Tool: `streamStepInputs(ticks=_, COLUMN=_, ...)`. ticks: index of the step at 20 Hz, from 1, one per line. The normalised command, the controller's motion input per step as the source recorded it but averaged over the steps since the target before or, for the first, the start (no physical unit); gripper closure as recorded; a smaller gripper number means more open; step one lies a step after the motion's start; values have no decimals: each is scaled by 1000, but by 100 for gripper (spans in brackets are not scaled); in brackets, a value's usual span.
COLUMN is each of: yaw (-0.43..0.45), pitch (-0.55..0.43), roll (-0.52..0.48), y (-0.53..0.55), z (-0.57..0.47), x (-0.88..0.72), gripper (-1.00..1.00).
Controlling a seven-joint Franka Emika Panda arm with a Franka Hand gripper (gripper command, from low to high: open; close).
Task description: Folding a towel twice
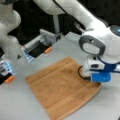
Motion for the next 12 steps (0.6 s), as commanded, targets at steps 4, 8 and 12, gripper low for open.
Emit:
streamStepInputs(ticks=4, yaw=-35, pitch=-117, roll=-49, y=98, z=29, x=-238, gripper=100)
streamStepInputs(ticks=8, yaw=-77, pitch=-210, roll=-113, y=263, z=24, x=-591, gripper=100)
streamStepInputs(ticks=12, yaw=-39, pitch=-240, roll=-109, y=365, z=31, x=-956, gripper=100)
